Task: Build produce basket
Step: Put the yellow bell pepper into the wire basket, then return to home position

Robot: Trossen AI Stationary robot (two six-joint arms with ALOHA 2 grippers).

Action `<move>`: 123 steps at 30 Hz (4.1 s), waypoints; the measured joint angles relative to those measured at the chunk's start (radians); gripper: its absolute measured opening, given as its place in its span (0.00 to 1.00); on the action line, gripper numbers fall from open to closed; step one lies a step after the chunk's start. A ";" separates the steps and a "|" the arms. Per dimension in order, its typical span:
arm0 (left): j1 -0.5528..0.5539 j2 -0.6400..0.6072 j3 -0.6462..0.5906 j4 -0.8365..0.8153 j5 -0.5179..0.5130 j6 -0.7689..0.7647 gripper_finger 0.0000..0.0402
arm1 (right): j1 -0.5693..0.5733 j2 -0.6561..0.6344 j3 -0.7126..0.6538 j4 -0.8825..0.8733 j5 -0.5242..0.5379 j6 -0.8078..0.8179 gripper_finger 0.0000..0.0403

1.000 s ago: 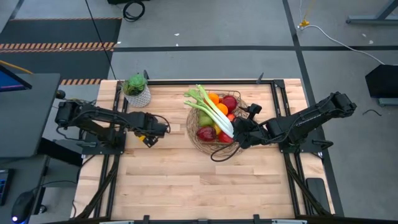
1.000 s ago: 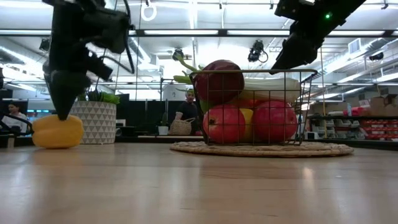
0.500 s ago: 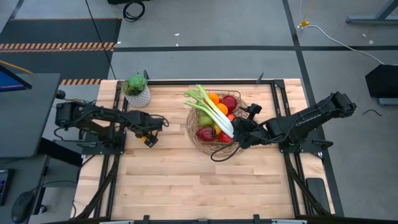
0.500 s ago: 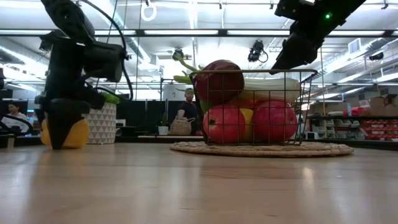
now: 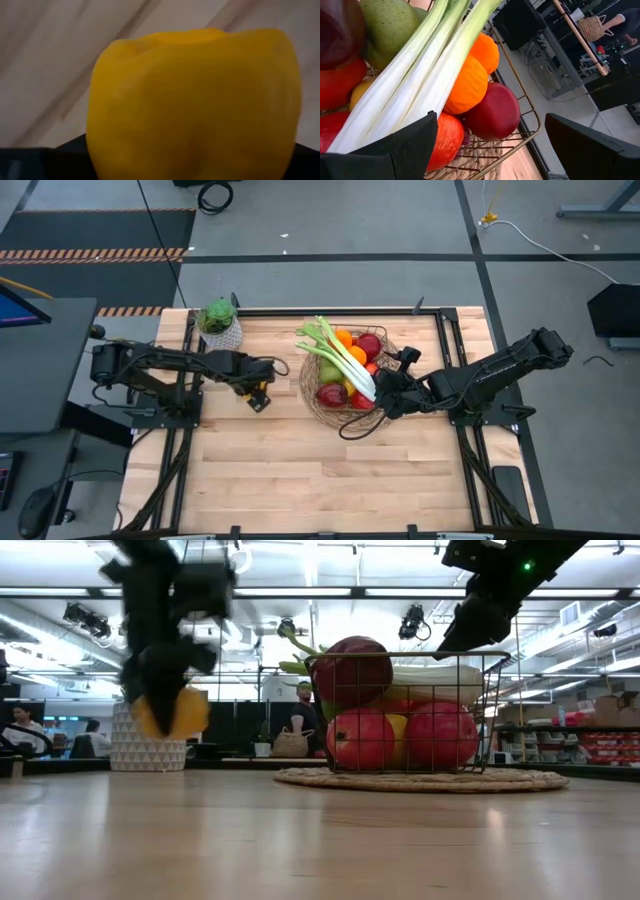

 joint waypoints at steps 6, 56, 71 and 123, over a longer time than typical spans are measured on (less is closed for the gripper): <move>-0.063 -0.001 0.240 0.002 -0.002 0.151 0.71 | 0.000 0.000 0.000 -0.001 0.000 -0.007 0.93; -0.065 0.517 0.892 0.388 -0.029 0.874 0.76 | 0.069 -0.063 0.130 0.411 0.061 -0.270 0.93; -0.065 0.517 0.891 0.327 -0.033 0.921 0.98 | 0.050 -0.063 0.082 0.413 0.060 -0.255 0.93; -0.043 -0.021 0.252 0.563 -0.027 0.646 0.99 | 0.182 -0.272 -0.036 0.078 -0.022 0.109 0.93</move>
